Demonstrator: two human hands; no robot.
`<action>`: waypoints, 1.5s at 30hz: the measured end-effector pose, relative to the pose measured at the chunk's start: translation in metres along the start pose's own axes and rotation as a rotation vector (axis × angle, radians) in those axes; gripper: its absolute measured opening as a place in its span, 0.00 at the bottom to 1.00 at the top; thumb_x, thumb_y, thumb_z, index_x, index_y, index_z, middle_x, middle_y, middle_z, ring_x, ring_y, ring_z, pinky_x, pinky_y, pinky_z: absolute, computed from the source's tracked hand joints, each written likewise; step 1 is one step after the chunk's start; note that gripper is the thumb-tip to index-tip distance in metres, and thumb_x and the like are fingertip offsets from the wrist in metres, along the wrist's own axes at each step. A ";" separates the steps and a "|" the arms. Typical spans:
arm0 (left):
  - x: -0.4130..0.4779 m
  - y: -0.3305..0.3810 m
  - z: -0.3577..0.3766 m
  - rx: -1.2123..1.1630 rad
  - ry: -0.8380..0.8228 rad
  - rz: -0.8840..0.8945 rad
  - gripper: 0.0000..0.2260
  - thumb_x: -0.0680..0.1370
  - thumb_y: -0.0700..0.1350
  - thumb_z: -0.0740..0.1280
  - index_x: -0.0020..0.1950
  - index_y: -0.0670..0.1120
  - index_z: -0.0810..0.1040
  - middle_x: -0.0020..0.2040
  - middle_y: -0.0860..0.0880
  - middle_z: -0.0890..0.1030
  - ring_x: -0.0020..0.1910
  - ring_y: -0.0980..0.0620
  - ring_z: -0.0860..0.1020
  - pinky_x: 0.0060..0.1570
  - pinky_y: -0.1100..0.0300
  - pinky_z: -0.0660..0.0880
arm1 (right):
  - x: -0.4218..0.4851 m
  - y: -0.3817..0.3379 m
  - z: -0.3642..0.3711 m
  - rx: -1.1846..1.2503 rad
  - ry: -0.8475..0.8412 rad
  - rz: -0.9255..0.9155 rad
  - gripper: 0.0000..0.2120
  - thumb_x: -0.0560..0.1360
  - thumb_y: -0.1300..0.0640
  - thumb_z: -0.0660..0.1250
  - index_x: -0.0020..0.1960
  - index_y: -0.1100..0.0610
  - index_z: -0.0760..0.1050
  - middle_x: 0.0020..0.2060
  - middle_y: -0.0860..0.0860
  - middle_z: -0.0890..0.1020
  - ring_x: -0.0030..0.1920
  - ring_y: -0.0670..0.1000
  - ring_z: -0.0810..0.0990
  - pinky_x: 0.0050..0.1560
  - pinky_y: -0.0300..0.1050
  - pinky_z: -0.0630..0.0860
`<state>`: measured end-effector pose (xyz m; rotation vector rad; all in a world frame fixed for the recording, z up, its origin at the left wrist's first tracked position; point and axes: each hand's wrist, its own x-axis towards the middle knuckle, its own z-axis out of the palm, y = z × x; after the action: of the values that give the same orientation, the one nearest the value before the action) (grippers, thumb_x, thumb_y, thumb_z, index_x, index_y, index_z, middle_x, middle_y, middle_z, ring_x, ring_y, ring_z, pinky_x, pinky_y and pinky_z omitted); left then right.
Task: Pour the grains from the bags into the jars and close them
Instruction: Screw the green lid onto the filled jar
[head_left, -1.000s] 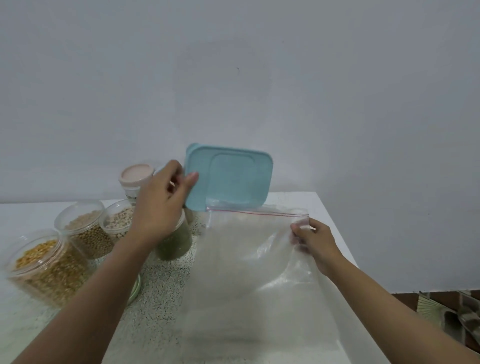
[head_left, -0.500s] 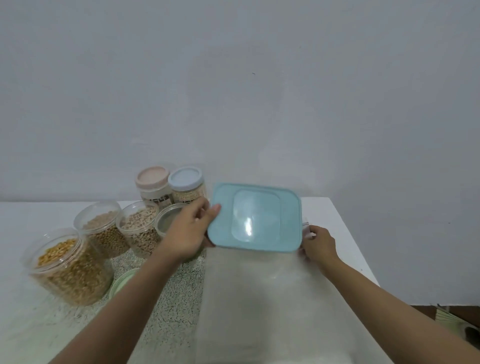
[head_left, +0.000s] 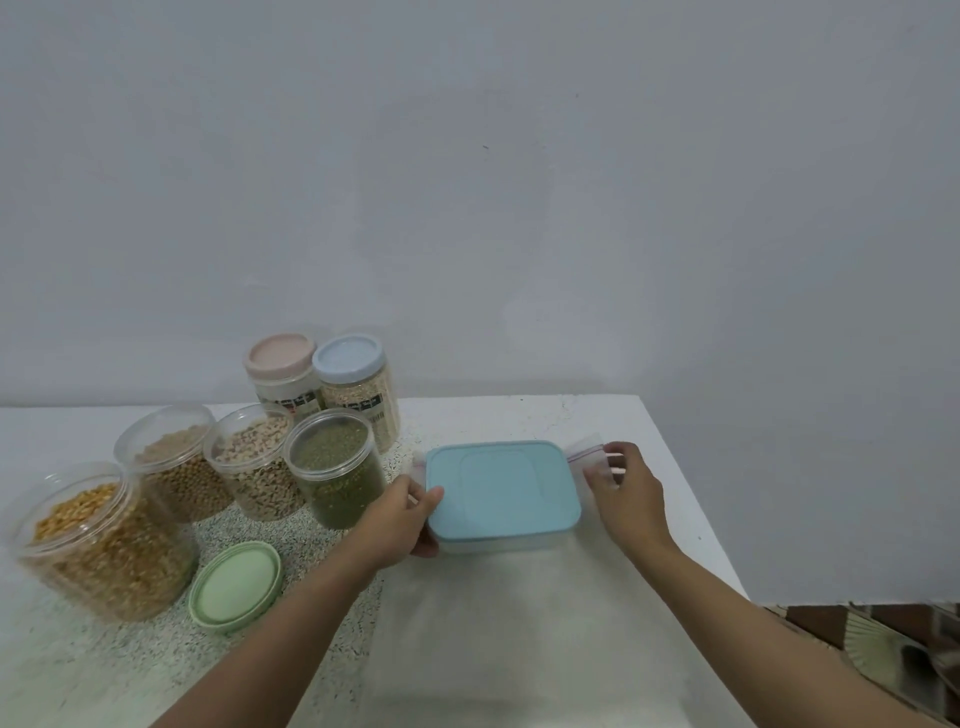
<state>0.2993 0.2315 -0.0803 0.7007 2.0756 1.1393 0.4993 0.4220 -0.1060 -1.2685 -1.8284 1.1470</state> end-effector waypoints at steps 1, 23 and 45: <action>0.001 -0.002 0.000 0.020 0.003 -0.002 0.15 0.83 0.51 0.65 0.55 0.38 0.73 0.42 0.43 0.81 0.35 0.47 0.84 0.45 0.45 0.84 | -0.002 -0.004 -0.001 -0.016 0.007 -0.063 0.15 0.80 0.61 0.67 0.66 0.55 0.72 0.57 0.51 0.79 0.54 0.51 0.78 0.52 0.45 0.74; -0.121 -0.008 -0.185 0.205 0.664 0.603 0.04 0.78 0.47 0.71 0.44 0.53 0.81 0.36 0.53 0.80 0.33 0.54 0.75 0.33 0.62 0.71 | -0.105 -0.139 0.124 -0.163 -0.783 -0.595 0.02 0.80 0.58 0.69 0.50 0.53 0.79 0.40 0.47 0.83 0.39 0.47 0.83 0.44 0.46 0.80; -0.055 -0.122 -0.302 -0.089 0.118 0.549 0.33 0.66 0.57 0.82 0.67 0.56 0.72 0.60 0.59 0.80 0.61 0.58 0.80 0.58 0.59 0.78 | -0.176 -0.174 0.307 -0.805 -0.734 -0.392 0.39 0.65 0.40 0.79 0.73 0.42 0.68 0.62 0.51 0.71 0.63 0.55 0.73 0.62 0.53 0.76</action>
<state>0.0892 -0.0210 -0.0486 1.2322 1.9644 1.5905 0.2281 0.1366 -0.0817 -0.8047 -3.1275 0.6921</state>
